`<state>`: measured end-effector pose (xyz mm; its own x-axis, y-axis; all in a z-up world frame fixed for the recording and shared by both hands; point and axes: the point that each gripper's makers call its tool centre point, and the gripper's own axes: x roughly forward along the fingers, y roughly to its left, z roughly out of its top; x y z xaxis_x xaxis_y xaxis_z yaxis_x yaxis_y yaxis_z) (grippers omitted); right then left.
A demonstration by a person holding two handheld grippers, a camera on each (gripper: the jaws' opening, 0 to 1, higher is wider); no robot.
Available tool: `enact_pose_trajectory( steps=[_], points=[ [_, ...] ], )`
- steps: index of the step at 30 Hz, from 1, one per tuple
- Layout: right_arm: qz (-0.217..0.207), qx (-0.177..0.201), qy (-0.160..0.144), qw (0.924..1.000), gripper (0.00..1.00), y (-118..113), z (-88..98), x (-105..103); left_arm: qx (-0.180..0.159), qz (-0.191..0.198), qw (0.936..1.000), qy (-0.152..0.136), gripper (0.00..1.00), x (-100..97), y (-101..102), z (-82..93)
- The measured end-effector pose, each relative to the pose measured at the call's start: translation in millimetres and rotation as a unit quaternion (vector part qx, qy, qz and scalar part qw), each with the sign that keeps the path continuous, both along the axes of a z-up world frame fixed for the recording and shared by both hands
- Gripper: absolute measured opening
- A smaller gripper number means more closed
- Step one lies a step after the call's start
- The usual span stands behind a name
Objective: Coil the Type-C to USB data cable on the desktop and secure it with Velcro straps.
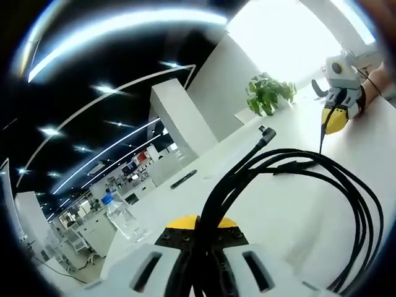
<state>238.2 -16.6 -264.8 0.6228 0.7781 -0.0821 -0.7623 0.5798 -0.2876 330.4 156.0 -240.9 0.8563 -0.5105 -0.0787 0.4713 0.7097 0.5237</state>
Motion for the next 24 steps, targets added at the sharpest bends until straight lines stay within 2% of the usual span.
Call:
enact_pose_trajectory(
  steps=[5,8,16,22,24],
  points=[
    [-0.006,0.03,0.022,0.9993,0.03,-3.7,1.1,2.6,-0.002,-0.009,0.9999,-0.013,0.04,-4.2,-9.2,6.2],
    [-0.001,0.06,0.034,0.9976,0.09,-4.5,6.0,1.8,0.003,-0.014,0.9996,-0.023,0.04,-7.2,-14.5,10.1],
    [0.01,0.112,0.035,0.993,0.13,-7.3,22.4,-4.3,0.013,-0.027,0.9987,-0.042,0.04,-15.0,-29.4,20.1],
    [0.015,0.174,0.054,0.9831,0.17,-12.8,40.9,-8.2,0.013,-0.042,0.9979,-0.047,0.04,-23.6,-41.8,26.3],
    [0.015,0.192,0.048,0.98,0.17,-19.0,54.3,-11.4,0.013,-0.047,0.9977,-0.048,0.04,-26.7,-45.7,26.9]
  ],
)
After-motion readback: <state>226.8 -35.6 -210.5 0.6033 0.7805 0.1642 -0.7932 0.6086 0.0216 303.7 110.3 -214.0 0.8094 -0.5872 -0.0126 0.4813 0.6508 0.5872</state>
